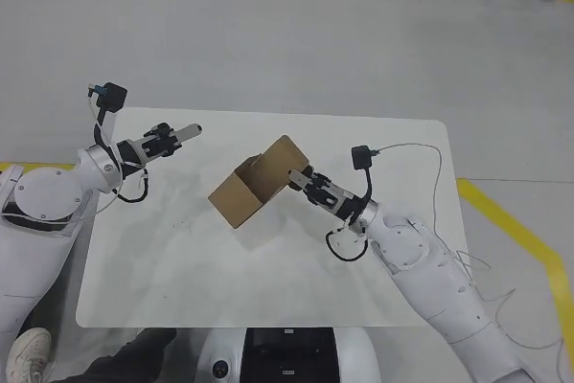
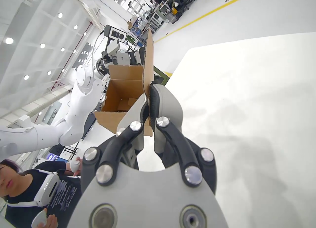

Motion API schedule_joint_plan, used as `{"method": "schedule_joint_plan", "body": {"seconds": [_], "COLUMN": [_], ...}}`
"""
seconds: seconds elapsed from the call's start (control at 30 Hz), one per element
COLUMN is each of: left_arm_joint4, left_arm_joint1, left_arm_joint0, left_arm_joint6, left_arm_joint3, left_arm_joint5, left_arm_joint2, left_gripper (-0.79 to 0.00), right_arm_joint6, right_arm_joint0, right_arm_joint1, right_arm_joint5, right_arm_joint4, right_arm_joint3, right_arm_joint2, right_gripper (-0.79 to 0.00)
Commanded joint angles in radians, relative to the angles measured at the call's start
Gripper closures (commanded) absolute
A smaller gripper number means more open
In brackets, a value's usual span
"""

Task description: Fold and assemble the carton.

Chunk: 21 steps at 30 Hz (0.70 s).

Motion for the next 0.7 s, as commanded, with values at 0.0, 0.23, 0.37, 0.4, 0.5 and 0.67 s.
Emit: {"method": "schedule_joint_plan", "body": {"seconds": [0.0,0.23,0.37,0.4,0.5,0.67], "left_arm_joint4": [0.0,0.0,0.0,0.011,0.047,0.043], "left_arm_joint1": [0.0,0.0,0.0,-0.002,-0.009,-0.027], "left_arm_joint0": [0.0,0.0,0.002,0.007,0.019,0.018], "left_arm_joint6": [0.0,0.0,0.004,0.017,0.075,0.183], "left_arm_joint3": [0.0,0.0,0.0,-0.002,0.003,0.06], "left_arm_joint5": [0.0,0.0,0.0,-0.004,-0.06,-0.25], "left_arm_joint2": [0.0,0.0,0.001,0.006,0.024,0.052], "left_gripper": [-0.785,-0.785,-0.785,-0.785,-0.785,-0.785], "right_arm_joint6": [0.0,0.0,-0.034,-0.031,-0.028,-0.015], "right_arm_joint0": [0.0,0.0,-0.025,-0.026,-0.025,-0.024], "right_arm_joint1": [0.0,0.0,-0.006,-0.008,-0.013,-0.018], "right_arm_joint5": [0.0,0.0,0.031,0.036,0.043,0.076], "right_arm_joint4": [0.0,0.0,0.098,0.133,0.217,0.321], "right_arm_joint3": [0.0,0.0,0.002,0.005,0.024,0.05], "right_arm_joint2": [0.0,0.0,0.007,0.008,0.018,0.041], "right_gripper": [0.0,0.0,0.0,0.0,0.0,0.0]}}
